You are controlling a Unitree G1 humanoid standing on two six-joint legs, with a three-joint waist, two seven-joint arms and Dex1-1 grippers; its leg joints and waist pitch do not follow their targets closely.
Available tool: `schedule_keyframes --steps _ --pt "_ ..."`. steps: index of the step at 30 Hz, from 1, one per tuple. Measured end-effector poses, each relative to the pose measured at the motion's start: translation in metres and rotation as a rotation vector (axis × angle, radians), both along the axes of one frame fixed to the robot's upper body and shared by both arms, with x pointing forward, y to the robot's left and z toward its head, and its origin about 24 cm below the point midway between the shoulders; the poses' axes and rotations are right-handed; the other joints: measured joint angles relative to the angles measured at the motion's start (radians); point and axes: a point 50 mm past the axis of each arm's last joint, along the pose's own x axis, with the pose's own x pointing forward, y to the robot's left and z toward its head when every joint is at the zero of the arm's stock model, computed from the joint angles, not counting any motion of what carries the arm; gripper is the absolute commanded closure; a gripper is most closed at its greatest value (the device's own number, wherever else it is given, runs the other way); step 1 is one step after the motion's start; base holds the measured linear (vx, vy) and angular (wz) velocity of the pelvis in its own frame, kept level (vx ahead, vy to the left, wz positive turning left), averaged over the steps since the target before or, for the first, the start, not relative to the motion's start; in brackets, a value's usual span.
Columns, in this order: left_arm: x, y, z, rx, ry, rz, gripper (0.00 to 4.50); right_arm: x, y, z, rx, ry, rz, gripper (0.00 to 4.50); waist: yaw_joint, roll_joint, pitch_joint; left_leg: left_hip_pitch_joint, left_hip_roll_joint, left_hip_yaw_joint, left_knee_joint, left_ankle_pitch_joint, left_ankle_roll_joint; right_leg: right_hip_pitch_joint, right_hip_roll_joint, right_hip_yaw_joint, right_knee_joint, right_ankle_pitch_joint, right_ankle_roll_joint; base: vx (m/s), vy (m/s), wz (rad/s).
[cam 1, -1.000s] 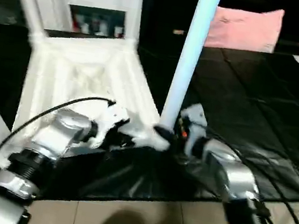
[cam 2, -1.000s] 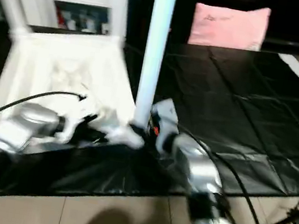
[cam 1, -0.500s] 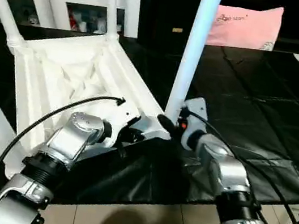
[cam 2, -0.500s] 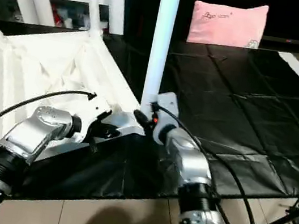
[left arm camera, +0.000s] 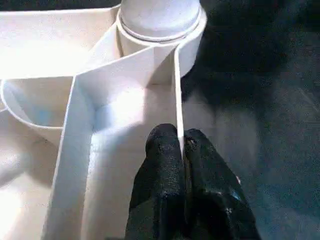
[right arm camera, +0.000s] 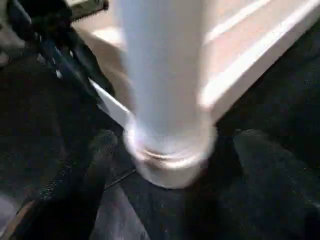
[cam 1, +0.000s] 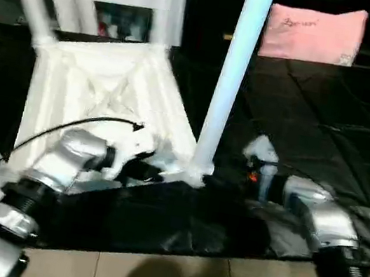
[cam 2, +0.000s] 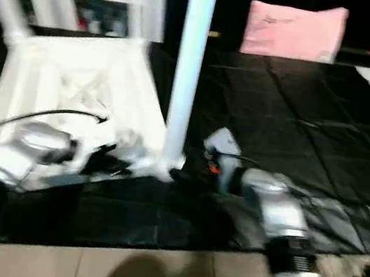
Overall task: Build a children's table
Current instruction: Rotate leg to tighten
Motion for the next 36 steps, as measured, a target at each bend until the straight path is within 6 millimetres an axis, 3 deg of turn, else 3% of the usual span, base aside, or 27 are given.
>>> schedule_keyframes --steps 10,15,16,20,21,36 --pt "-0.012 0.011 0.003 0.060 0.037 -0.233 4.50 -0.010 0.015 0.000 -0.009 -0.023 0.272 0.32 0.044 -0.001 0.000 -0.001 0.000 0.003 0.001 0.000 0.000 0.000 -0.001 0.001 0.000 0.000 -0.001 0.000 0.000 0.00" --pt "-0.016 0.014 0.003 0.082 0.053 -0.294 4.50 -0.014 0.026 -0.001 0.020 0.014 0.372 0.57 0.046 -0.001 0.000 -0.001 0.000 0.003 0.001 0.000 0.000 0.001 -0.001 0.002 0.001 0.000 0.000 0.000 0.000 0.00" --pt "-0.017 0.013 0.003 0.084 0.052 -0.301 4.50 -0.015 0.028 -0.001 0.025 0.019 0.387 0.85 0.047 -0.001 0.000 -0.001 0.000 0.003 0.002 0.000 0.000 0.001 -0.001 0.002 0.001 0.000 0.000 0.000 0.000 0.00" --pt "-0.018 0.011 0.004 0.087 0.048 -0.326 4.50 -0.015 0.032 -0.002 0.034 0.044 0.430 1.03 0.047 -0.002 0.000 0.000 0.000 0.003 0.002 0.000 0.000 0.001 -0.001 0.002 0.001 0.000 0.000 0.000 0.000 0.00" --pt "-0.018 0.011 0.004 0.086 0.047 -0.330 4.50 -0.016 0.034 -0.004 0.036 0.052 0.437 1.27 0.047 -0.002 0.000 0.000 0.000 0.003 0.002 0.000 0.000 0.001 -0.001 0.002 0.001 0.000 0.000 0.000 0.000 0.00" --pt "-0.018 0.009 0.003 0.082 0.046 -0.338 4.50 -0.018 0.035 -0.008 0.038 0.077 0.468 2.29 0.047 -0.002 0.000 0.000 0.000 0.003 0.002 0.000 0.000 0.002 -0.001 0.003 0.002 0.000 0.000 0.000 0.000 0.00"
